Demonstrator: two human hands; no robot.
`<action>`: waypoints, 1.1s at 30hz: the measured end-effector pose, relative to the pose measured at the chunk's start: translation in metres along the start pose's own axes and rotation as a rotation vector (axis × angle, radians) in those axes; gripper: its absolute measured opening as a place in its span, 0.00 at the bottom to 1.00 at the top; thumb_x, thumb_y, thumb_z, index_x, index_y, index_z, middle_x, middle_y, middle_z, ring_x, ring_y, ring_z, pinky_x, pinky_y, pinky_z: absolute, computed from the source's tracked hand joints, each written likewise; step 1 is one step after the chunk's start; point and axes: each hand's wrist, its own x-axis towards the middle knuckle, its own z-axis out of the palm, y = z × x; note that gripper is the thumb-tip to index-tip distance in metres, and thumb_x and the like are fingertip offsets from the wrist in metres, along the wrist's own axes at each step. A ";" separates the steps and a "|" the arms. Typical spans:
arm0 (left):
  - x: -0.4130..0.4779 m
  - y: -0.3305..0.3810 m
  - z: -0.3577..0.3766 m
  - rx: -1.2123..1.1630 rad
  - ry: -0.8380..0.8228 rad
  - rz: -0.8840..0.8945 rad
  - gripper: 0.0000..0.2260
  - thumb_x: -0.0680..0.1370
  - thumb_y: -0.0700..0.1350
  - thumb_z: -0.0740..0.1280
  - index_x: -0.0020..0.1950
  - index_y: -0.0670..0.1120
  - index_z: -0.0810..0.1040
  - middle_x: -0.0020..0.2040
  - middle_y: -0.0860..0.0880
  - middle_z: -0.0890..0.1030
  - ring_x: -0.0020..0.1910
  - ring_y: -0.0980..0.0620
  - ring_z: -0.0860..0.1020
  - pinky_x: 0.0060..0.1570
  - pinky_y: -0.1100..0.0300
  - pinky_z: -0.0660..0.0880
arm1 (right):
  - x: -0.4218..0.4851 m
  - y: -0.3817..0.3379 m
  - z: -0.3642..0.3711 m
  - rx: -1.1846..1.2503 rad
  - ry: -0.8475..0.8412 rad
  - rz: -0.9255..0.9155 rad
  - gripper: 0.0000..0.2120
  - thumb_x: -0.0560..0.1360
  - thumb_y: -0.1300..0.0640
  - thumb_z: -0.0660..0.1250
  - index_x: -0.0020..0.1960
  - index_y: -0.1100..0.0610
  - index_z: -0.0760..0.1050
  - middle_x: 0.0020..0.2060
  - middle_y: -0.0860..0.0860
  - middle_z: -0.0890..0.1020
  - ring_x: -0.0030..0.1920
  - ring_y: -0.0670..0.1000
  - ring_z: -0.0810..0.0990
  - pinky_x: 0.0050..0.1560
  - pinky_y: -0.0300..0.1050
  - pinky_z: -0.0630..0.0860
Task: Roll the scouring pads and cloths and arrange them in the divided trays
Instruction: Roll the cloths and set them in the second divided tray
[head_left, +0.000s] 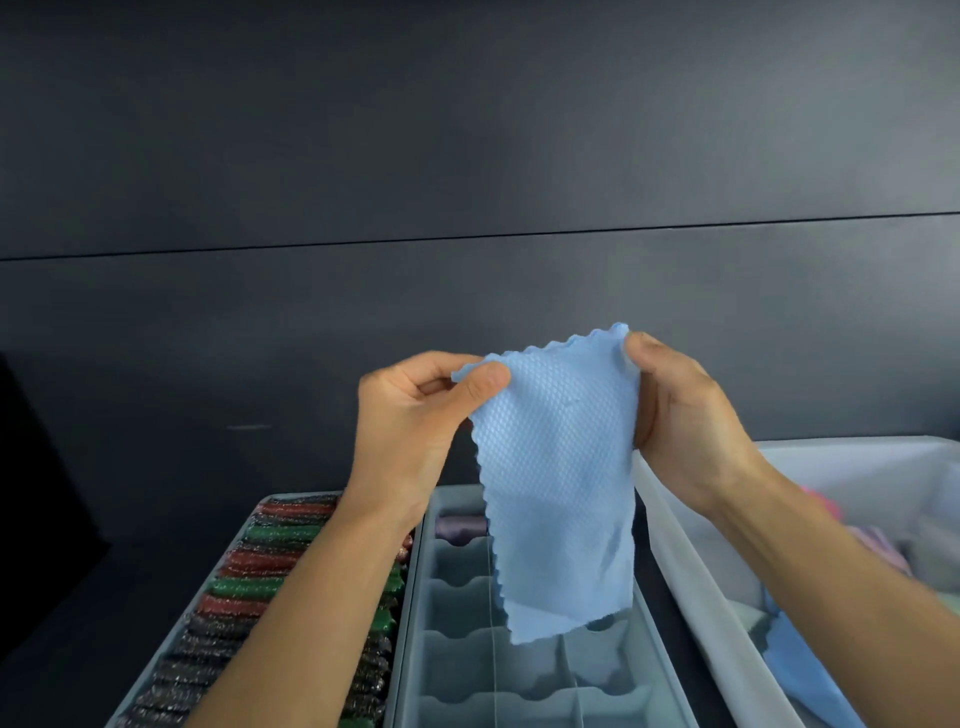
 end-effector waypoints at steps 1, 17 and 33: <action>0.003 0.003 0.000 0.028 -0.023 0.018 0.04 0.68 0.41 0.76 0.41 0.44 0.84 0.37 0.47 0.85 0.37 0.51 0.82 0.42 0.61 0.80 | -0.003 -0.001 0.002 -0.047 -0.024 -0.015 0.20 0.70 0.41 0.68 0.51 0.57 0.76 0.53 0.53 0.83 0.54 0.53 0.81 0.50 0.43 0.77; 0.018 0.008 -0.001 0.044 -0.312 -0.119 0.21 0.70 0.45 0.75 0.62 0.48 0.74 0.45 0.51 0.85 0.45 0.53 0.83 0.44 0.62 0.78 | 0.005 -0.050 0.032 -0.708 -0.237 -0.045 0.12 0.73 0.57 0.72 0.45 0.67 0.75 0.36 0.58 0.78 0.37 0.51 0.76 0.41 0.47 0.70; -0.034 -0.059 -0.039 -0.687 -0.059 -0.598 0.18 0.76 0.51 0.67 0.63 0.44 0.77 0.61 0.44 0.82 0.59 0.44 0.80 0.60 0.46 0.77 | 0.020 -0.061 -0.006 -0.676 0.185 -0.235 0.10 0.77 0.54 0.66 0.41 0.59 0.73 0.36 0.52 0.78 0.36 0.48 0.74 0.42 0.44 0.70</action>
